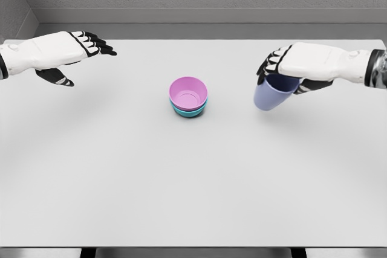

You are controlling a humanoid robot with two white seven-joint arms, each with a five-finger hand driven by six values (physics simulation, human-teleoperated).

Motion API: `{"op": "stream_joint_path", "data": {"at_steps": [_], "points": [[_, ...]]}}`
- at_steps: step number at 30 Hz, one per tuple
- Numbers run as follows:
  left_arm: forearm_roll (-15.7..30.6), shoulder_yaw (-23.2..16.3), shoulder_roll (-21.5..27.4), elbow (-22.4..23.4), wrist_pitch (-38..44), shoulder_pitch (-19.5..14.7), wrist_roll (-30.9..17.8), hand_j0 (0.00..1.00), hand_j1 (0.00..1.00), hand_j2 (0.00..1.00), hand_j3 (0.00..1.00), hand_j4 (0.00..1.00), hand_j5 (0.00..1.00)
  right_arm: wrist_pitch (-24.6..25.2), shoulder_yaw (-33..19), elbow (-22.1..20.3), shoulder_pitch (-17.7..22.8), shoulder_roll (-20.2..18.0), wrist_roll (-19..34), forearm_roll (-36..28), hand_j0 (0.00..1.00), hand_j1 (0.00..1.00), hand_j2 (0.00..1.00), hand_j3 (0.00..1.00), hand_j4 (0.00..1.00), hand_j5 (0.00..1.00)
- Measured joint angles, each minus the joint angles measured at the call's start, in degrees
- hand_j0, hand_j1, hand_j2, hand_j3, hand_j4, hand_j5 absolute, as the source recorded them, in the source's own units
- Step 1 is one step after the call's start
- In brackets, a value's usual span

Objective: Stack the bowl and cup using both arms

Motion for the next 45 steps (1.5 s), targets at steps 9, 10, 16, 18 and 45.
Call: {"op": "stream_joint_path", "data": {"at_steps": [9, 10, 16, 18, 45], "points": [[-0.04, 0.16, -0.05, -0.05, 0.0, 0.09, -0.01, 1.0, 1.0, 1.0, 1.0, 1.0, 1.0, 0.01, 0.17, 0.05, -1.06, 2.56, 0.0, 0.07, 0.64, 0.64, 0.64, 0.64, 0.64, 0.64], [-0.04, 0.18, -0.05, -0.07, 0.0, 0.09, -0.01, 1.0, 1.0, 1.0, 1.0, 1.0, 1.0, 0.01, 0.17, 0.05, -1.06, 2.74, -0.01, 0.1, 0.64, 0.64, 0.64, 0.64, 0.64, 0.64], [-0.03, 0.2, 0.01, -0.11, 0.0, 0.09, -0.01, 1.0, 1.0, 1.0, 1.0, 1.0, 1.0, -0.02, 0.04, 0.01, -1.23, 3.22, -0.57, 0.17, 0.6, 0.6, 0.6, 0.6, 0.6, 0.6], [-0.03, 0.23, 0.02, -0.12, 0.0, 0.09, -0.01, 1.0, 1.0, 1.0, 1.0, 1.0, 1.0, -0.02, 0.03, 0.0, -1.5, 3.53, -0.85, 0.18, 0.6, 0.6, 0.6, 0.6, 0.6, 0.6], [-0.05, 0.23, 0.05, -0.01, 0.0, 0.09, 0.0, 1.0, 1.0, 1.0, 1.0, 1.0, 1.0, 1.34, 1.22, 2.82, -6.77, 15.53, -1.07, 0.75, 0.61, 0.61, 0.61, 0.61, 0.61, 0.61]]}}
